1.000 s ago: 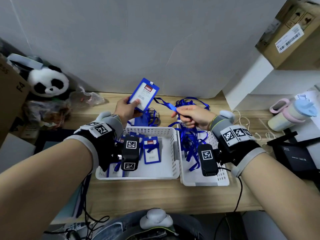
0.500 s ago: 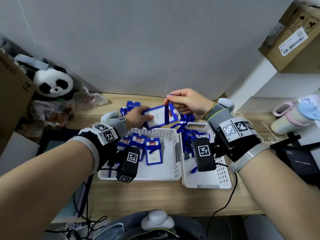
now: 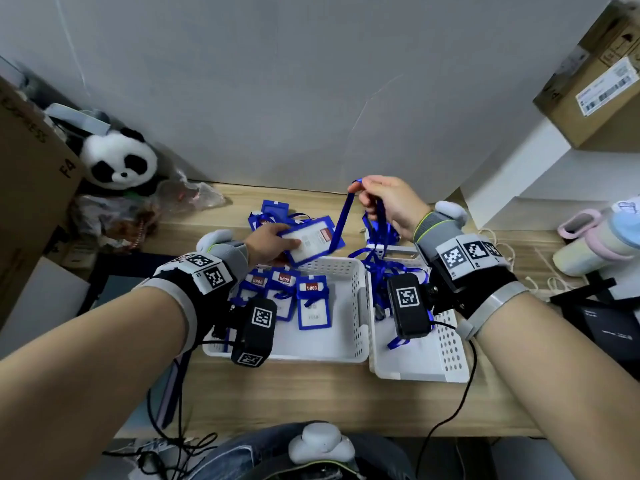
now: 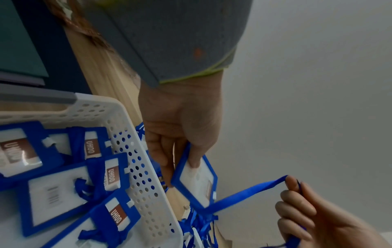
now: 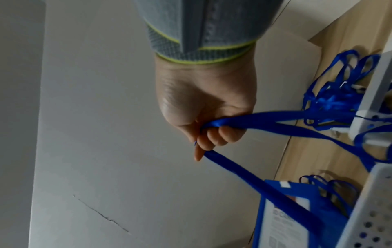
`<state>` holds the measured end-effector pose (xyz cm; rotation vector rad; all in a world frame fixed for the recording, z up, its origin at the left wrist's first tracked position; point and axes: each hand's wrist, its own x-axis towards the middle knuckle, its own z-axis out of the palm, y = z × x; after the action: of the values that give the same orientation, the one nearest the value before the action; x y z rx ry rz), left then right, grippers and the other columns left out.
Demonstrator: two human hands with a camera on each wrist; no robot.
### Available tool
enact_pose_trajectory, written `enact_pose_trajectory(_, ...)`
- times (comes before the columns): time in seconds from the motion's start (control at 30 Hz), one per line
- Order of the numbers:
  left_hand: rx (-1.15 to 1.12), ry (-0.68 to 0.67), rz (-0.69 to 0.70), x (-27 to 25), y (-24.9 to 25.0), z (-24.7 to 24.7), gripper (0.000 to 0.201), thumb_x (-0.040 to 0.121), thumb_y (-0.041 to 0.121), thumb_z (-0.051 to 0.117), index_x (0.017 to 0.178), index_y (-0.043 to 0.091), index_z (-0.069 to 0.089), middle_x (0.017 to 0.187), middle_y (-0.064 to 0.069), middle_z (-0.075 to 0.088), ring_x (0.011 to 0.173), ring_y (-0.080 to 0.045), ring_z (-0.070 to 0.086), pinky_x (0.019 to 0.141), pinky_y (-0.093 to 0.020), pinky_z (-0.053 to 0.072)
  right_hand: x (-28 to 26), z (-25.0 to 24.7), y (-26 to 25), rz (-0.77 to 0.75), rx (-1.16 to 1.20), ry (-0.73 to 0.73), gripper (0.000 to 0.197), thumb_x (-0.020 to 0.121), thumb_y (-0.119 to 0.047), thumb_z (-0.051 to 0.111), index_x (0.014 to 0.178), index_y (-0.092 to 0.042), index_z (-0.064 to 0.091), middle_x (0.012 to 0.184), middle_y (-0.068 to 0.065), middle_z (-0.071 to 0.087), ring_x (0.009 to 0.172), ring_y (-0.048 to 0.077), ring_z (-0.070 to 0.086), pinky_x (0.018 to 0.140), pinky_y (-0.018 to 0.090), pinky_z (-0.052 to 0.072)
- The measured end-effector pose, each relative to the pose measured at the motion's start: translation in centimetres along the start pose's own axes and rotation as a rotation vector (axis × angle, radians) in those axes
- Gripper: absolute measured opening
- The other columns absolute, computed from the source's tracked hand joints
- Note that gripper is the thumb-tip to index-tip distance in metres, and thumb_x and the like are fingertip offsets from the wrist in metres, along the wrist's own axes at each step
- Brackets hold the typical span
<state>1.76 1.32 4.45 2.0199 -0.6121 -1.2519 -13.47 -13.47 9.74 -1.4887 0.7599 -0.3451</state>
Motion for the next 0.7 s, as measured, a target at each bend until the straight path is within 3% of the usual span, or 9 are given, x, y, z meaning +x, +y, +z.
enact_pose_trajectory(0.1,-0.104,0.16,0.022,0.4,0.3,-0.8,0.053,0.092,0.014,0.056,0.141,0.009,0.036,0.13,-0.016,0.052,0.1,-0.026,0.058,0.073,-0.032,0.053,1.0,0.9,-1.0,-0.103,-0.06,0.008,0.032,0.101,-0.012,0.036,0.085,-0.017,0.063,0.08,-0.006,0.058,0.072,0.003,0.049,0.065,0.014,0.039)
enact_pose_trajectory(0.23,-0.243,0.264,0.022,1.4,0.5,-2.3,0.038,0.091,0.006,0.054,0.128,0.008,0.046,0.123,-0.02,0.058,0.091,-0.03,0.061,0.074,-0.037,0.054,2.9,2.4,-1.9,-0.202,-0.166,0.026,0.024,0.098,-0.012,0.045,0.108,-0.007,0.066,0.103,-0.005,0.063,0.093,-0.002,0.053,0.081,0.005,0.037)
enact_pose_trajectory(0.27,-0.277,0.278,0.017,1.7,0.4,-2.7,0.034,0.091,0.004,0.051,0.125,0.008,0.048,0.123,-0.02,0.058,0.088,-0.029,0.061,0.071,-0.036,0.055,3.5,2.9,-1.9,-0.212,-0.162,0.031,0.024,0.097,-0.011,0.046,0.11,-0.005,0.066,0.101,-0.006,0.064,0.09,-0.004,0.054,0.081,0.004,0.038)
enact_pose_trajectory(0.33,-0.356,0.282,0.016,2.1,0.6,-3.2,0.032,0.09,-0.001,0.048,0.121,0.007,0.048,0.123,-0.021,0.056,0.085,-0.028,0.06,0.057,-0.031,0.057,4.3,3.6,-1.9,-0.223,-0.136,0.046,0.023,0.096,-0.009,0.048,0.109,-0.006,0.066,0.082,-0.019,0.064,0.073,-0.007,0.053,0.068,0.004,0.041)
enact_pose_trajectory(0.4,-0.413,0.287,0.003,2.7,0.5,-3.7,0.037,0.09,-0.005,0.049,0.125,0.002,0.045,0.125,-0.022,0.054,0.095,-0.033,0.06,0.056,-0.034,0.058,5.4,4.4,-1.6,-0.18,-0.136,0.049,0.021,0.095,-0.01,0.05,0.106,-0.012,0.067,0.067,-0.023,0.059,0.061,-0.001,0.047,0.057,0.007,0.04)
enact_pose_trajectory(0.57,-0.436,0.302,-0.107,4.9,-0.7,-4.5,0.042,0.086,-0.011,0.053,0.126,-0.004,0.042,0.128,-0.024,0.051,0.112,-0.04,0.056,0.078,-0.043,0.054,8.2,5.7,1.2,0.048,-0.102,0.021,0.02,0.095,-0.005,0.049,0.104,-0.007,0.065,0.096,0.002,0.059,0.071,0.007,0.048,0.063,0.017,0.05)
enact_pose_trajectory(0.63,-0.386,0.272,-0.142,5.8,-1.2,-4.6,0.043,0.084,-0.011,0.055,0.125,-0.006,0.043,0.128,-0.024,0.052,0.111,-0.036,0.057,0.086,-0.044,0.053,9.2,6.1,2.8,0.151,-0.152,0.008,0.021,0.094,-0.006,0.049,0.108,-0.004,0.065,0.093,0.003,0.059,0.076,0.011,0.051,0.068,0.021,0.049)
enact_pose_trajectory(0.7,-0.368,0.216,-0.164,6.9,-1.6,-4.6,0.041,0.087,-0.011,0.049,0.128,-0.008,0.043,0.128,-0.026,0.052,0.104,-0.03,0.06,0.083,-0.038,0.056,10.2,6.3,4.6,0.237,-0.194,-0.022,0.02,0.094,-0.007,0.051,0.107,-0.005,0.066,0.091,0.005,0.059,0.083,0.016,0.051,0.068,0.021,0.047)
